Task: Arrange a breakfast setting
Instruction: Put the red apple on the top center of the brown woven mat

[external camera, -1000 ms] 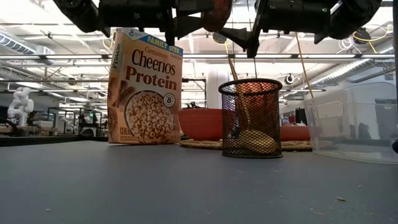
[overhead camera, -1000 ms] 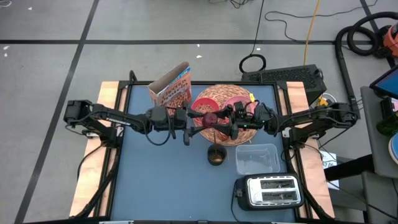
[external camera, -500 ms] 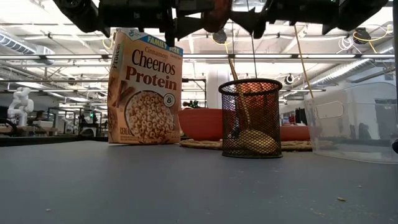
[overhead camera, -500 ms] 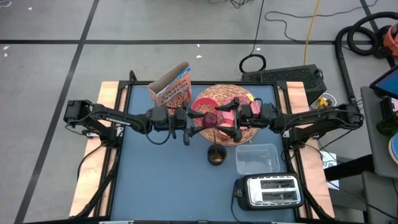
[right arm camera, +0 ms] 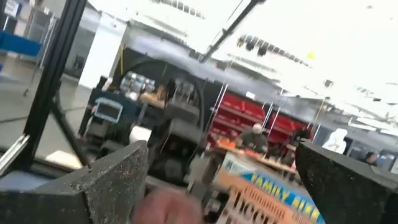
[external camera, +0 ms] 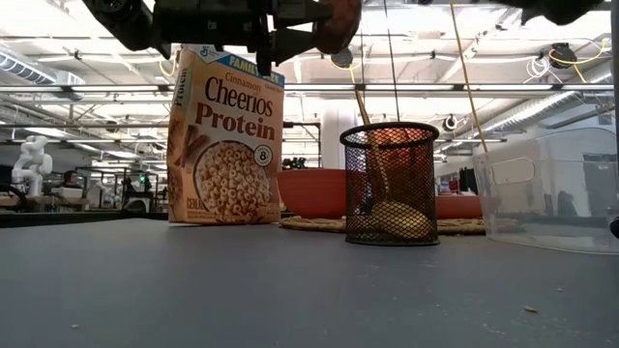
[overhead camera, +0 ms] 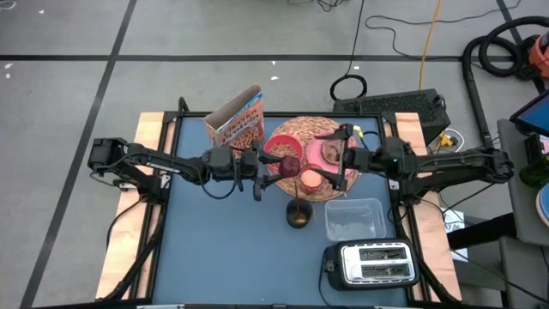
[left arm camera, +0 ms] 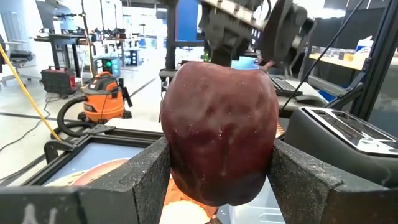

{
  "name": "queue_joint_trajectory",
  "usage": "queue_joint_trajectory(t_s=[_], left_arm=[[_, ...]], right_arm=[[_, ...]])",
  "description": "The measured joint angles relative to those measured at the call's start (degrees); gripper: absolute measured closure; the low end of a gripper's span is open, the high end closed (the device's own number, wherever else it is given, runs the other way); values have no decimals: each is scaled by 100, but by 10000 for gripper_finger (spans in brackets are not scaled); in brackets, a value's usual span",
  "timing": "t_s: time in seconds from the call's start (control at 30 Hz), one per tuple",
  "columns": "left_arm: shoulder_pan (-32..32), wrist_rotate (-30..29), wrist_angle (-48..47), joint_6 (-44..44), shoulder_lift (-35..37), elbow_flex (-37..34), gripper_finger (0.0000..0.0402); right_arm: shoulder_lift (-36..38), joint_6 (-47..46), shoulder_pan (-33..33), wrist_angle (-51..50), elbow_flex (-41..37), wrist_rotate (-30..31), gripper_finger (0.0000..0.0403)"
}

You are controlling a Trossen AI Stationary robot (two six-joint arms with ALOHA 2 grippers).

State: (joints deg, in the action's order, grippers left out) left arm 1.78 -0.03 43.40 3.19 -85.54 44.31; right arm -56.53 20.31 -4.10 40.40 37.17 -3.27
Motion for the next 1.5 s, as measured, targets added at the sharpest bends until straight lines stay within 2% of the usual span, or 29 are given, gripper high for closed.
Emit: queue_joint_trajectory(t_s=[0.13, 0.3, 0.47, 0.63, 1.0, 1.5], left_arm=[[0, -2, 2, 41, 0, 0, 160], [0, -2, 2, 160, 0, 0, 160], [0, -4, -56, 214, 0, 0, 160], [0, -4, -331, 308, 0, 0, 160], [0, -7, -627, 338, 2, 0, 160], [0, -7, -638, 332, 2, 0, 160]], right_arm=[[-158, 15, 0, -177, 487, -128, 9], [-529, 182, 9, -1615, 1321, -581, 9], [-853, 217, 7, -2882, 1822, -581, 9], [-925, 619, 7, -2955, 1788, -584, 9], [-925, 565, 7, -3214, 1720, -584, 9], [-924, -788, 7, -3256, 1718, -596, 9]])
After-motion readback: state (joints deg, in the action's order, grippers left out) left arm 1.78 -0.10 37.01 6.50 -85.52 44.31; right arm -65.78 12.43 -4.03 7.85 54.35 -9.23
